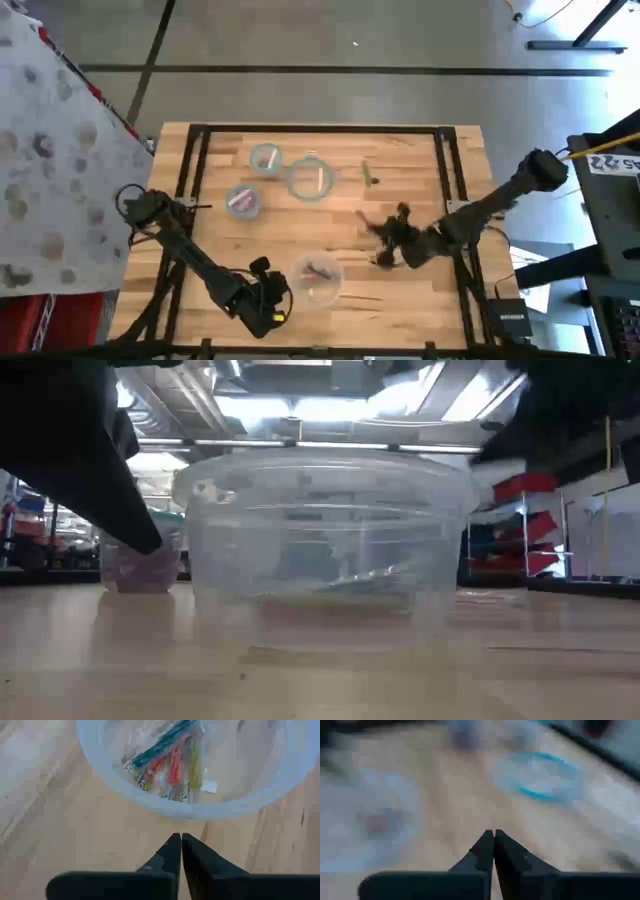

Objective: Sort candy
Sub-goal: Put the orange candy stick into the large transparent bin

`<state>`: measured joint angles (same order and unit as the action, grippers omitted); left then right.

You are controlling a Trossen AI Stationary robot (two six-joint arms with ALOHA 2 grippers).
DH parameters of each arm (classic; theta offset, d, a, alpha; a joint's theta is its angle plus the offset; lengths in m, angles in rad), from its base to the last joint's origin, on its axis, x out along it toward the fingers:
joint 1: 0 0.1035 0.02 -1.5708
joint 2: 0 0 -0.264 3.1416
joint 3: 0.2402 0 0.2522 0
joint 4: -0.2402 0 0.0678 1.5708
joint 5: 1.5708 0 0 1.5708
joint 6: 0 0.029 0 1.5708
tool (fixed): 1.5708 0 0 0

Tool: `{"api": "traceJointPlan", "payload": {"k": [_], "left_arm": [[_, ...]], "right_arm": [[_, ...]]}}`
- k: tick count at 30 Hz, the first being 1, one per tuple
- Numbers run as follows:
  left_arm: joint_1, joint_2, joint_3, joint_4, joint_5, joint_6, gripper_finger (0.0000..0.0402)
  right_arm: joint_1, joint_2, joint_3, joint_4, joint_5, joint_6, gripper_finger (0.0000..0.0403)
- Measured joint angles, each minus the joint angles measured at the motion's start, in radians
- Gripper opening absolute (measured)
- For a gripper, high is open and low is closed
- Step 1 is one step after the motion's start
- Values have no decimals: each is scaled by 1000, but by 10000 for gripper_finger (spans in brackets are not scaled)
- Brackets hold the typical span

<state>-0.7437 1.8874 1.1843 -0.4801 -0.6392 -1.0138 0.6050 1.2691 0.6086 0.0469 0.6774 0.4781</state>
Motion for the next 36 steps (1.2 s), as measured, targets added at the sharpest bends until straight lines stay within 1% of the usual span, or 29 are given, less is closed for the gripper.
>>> {"api": "traceJointPlan", "payload": {"k": [1,3,5,7,9,11,16,18,20,22,24,26,29,30,31,33,36], "left_arm": [[0,0,0,0,0,0,0],[0,0,0,0,0,1,0],[0,0,0,0,0,13,0],[2,0,0,0,0,22,0],[6,0,0,0,0,33,0],[12,0,0,1,0,50,0],[19,0,0,2,0,56,0],[19,0,0,2,0,58,0],[19,0,0,2,0,58,0],[18,0,0,1,0,57,0],[18,0,0,2,0,56,0],[18,0,0,2,0,53,0],[17,0,0,2,0,45,0],[17,0,0,2,0,45,0],[17,0,0,4,0,44,0],[17,0,0,5,0,39,0],[14,-1,4,-6,0,32,0]], "right_arm": [[12,14,0,20,0,-19,0],[24,37,-2,6,45,19,0],[12,66,-2,-51,90,86,4],[-21,93,-3,-142,86,151,18],[-59,117,-3,-223,57,196,43],[-103,144,-5,-277,23,204,80],[-217,184,-78,-256,-72,146,175],[-249,189,-119,-237,-83,145,197],[-272,190,-158,-178,-110,146,202],[-281,190,-192,-101,-157,147,191],[-278,188,-214,-40,-191,147,163],[-273,188,-216,-29,-209,156,121],[-255,189,-202,-39,-210,171,36],[-246,190,-189,-45,-211,169,19],[-232,191,-172,-49,-208,166,13],[-205,191,-124,-47,-183,163,15],[-158,191,-30,-44,-171,105,6]]}}
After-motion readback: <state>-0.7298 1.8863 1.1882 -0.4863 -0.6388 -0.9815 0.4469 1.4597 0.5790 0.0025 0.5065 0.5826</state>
